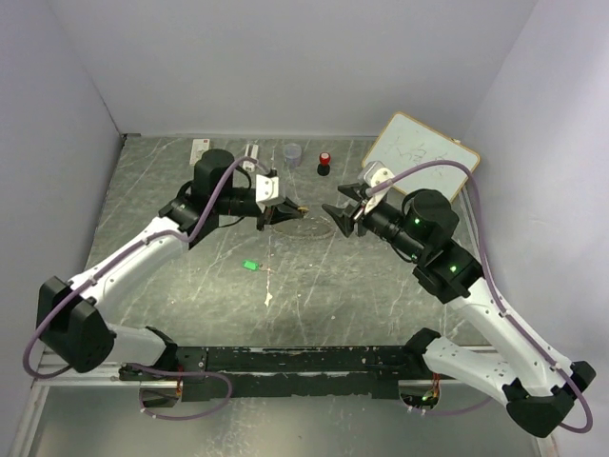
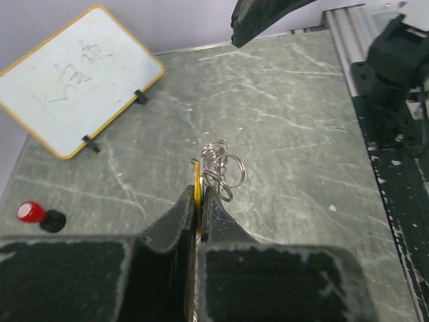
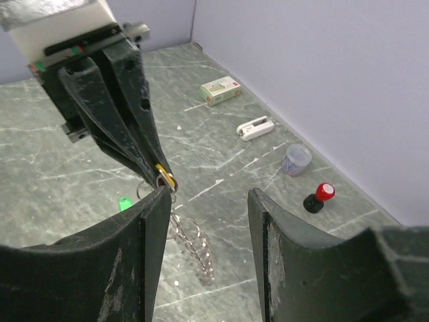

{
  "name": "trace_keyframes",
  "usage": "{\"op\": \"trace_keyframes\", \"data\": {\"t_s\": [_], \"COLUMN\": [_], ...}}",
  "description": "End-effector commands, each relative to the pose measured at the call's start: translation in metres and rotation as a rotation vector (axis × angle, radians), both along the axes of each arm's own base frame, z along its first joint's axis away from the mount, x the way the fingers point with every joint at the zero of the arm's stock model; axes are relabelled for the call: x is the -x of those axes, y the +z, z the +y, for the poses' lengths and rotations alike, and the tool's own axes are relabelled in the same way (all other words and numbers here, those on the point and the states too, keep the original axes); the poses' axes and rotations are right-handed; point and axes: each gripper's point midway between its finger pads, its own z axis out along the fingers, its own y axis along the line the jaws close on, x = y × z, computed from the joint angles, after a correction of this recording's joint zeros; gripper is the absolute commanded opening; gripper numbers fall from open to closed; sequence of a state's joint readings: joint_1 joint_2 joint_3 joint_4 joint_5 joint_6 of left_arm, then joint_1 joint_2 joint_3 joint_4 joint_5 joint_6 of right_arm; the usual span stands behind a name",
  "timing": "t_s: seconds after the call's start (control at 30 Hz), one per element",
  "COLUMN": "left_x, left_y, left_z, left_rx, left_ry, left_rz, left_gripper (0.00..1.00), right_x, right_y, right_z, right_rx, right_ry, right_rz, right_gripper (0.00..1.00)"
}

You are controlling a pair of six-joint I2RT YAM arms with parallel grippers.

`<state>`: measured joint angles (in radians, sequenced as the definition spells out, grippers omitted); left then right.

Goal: Put the keys on the keyring

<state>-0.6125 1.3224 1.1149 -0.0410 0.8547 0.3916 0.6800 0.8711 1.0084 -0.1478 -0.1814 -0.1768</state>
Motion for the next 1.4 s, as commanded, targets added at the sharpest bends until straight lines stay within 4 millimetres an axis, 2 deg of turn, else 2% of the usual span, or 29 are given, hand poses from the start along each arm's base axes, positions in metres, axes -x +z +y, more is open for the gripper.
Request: {"op": "trace_keyframes", "data": {"t_s": [0.0, 0.4, 1.37], "left_x": [0.027, 0.033, 0.033], "left_y": [0.017, 0.019, 0.015], "left_z": [-0.005, -0.007, -0.007], "left_rx": [0.030, 0.026, 0.009], "left_ry": [-0.254, -0.376, -0.401], "left_rz": [-0.022, -0.014, -0.020], "left_gripper": [0.07, 0.07, 0.07], "right_x": [0.005, 0.003, 0.005], "right_y": [0.001, -0.017, -0.025], "right_z": [0.005, 0.024, 0.041], "right_rx": [0.035, 0.063, 0.064], "right_ry": [0.052, 0.126, 0.210], "right_rz": [0.023, 0.091, 0.121], "right_gripper": [0.50, 0.51, 0.51]}}
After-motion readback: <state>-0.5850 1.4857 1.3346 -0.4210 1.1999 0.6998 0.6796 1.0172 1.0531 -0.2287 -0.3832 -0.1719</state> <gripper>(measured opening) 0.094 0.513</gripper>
